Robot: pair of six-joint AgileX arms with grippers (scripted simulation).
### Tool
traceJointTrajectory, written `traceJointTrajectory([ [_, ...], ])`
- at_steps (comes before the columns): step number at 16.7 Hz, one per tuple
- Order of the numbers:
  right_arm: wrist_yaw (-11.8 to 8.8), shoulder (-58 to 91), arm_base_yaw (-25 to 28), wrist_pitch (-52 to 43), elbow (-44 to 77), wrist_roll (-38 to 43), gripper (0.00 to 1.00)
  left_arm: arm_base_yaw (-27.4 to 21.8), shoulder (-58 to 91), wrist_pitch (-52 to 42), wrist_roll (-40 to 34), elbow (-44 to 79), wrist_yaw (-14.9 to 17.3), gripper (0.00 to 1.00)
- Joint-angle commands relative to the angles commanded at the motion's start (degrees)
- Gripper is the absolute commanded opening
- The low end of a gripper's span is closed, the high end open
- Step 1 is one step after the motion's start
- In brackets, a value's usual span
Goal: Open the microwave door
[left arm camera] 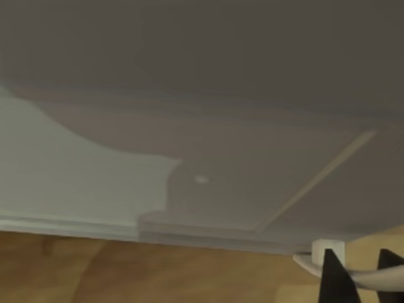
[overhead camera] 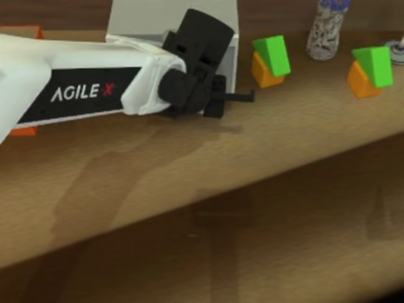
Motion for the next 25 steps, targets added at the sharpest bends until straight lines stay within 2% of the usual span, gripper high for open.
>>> traceJointTrajectory([
  [5, 0.00, 0.00, 0.00, 0.00, 0.00, 0.00, 1.00, 0.84, -1.68, 1.41, 2.31, -2.52, 1.20, 0.00],
  [25, 0.00, 0.00, 0.00, 0.00, 0.00, 0.00, 1.00, 0.85, -1.69, 1.41, 2.36, -2.59, 1.22, 0.00],
])
